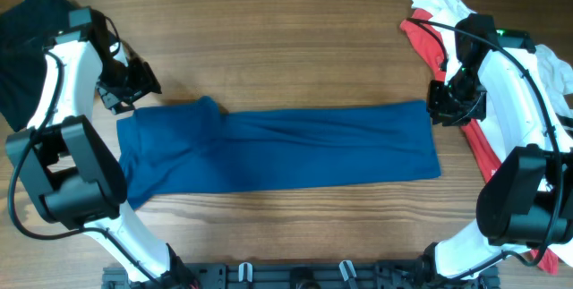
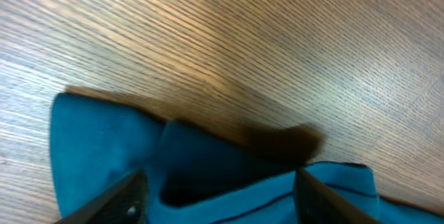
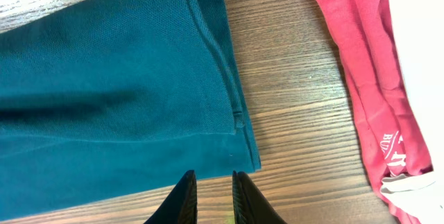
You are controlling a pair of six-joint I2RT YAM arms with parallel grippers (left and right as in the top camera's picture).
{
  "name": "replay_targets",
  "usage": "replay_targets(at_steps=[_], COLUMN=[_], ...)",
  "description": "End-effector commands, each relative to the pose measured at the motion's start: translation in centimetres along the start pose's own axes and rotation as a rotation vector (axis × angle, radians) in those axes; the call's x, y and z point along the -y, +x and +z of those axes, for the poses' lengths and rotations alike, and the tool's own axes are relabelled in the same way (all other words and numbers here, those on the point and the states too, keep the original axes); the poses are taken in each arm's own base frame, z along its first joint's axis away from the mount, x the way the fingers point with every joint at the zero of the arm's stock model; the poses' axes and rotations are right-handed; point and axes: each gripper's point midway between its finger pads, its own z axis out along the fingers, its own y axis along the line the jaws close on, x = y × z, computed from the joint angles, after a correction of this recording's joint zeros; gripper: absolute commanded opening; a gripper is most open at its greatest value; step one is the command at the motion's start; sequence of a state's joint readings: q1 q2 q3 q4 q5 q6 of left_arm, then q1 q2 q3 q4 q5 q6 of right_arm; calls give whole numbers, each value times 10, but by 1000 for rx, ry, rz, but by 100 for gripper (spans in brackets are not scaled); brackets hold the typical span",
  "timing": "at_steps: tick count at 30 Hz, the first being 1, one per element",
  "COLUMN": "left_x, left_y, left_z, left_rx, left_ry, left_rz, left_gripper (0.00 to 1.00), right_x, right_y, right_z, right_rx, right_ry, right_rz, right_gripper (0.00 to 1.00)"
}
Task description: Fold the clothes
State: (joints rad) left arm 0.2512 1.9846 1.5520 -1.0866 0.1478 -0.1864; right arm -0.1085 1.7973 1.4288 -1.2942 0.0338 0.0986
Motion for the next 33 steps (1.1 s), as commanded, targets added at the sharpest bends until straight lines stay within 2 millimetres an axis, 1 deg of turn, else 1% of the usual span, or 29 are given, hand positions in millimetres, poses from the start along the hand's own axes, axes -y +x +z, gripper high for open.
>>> replay_targets(at_steps=[1,2,4,5,7,8,9,12,13,14,17,22,23,26,27,30,33], left_x=[4,5,5,6,7,8,10,13,13,14,10,-11,-15,-18,-18,-19,-19], left_y=[3,5,9,11,15,17,18,21,22,23,26,23,22,19,18,15,13], left_z=[4,4,4,4,5,5,5,5,5,5,5,3,2,2,2,2,2], left_rx=[-12,-19,-35,-42,-54,-60,-65,-73,-76,-77,-90,-73,-66,-52,-48,-38,-27], left_ry=[-6,-8,-12,-13,-16,-17,-18,-21,-21,-22,-40,-162,-183,-203,-203,-210,-207], left_rz=[35,37,41,41,46,50,53,63,65,65,63,67,68,70,69,70,71], left_gripper=[61,59,51,42,32,29,23,12,7,4,4,5,9,31,37,42,43], right_x=[-1,-1,-1,-1,-1,-1,-1,-1,-1,-1,-1,-1,-1,-1,-1,-1,-1], right_y=[1,1,1,1,1,1,1,0,0,0,-1,0,0,0,0,0,0], right_z=[-5,-5,-5,-5,-5,-5,-5,-5,-5,-5,-5,-5,-5,-5,-5,-5,-5], right_rx=[18,18,18,17,17,18,19,22,22,22,23,22,22,22,22,22,22], right_ry=[-14,-14,-14,-14,-14,-14,-14,-14,-14,-14,-14,-14,-14,-14,-14,-14,-14], right_rz=[-17,-17,-17,-17,-18,-17,-18,-18,-18,-18,-18,-18,-18,-17,-17,-18,-18], right_gripper=[18,18,18,18,18,18,18,18,18,18,18,18,18,18,18,18,18])
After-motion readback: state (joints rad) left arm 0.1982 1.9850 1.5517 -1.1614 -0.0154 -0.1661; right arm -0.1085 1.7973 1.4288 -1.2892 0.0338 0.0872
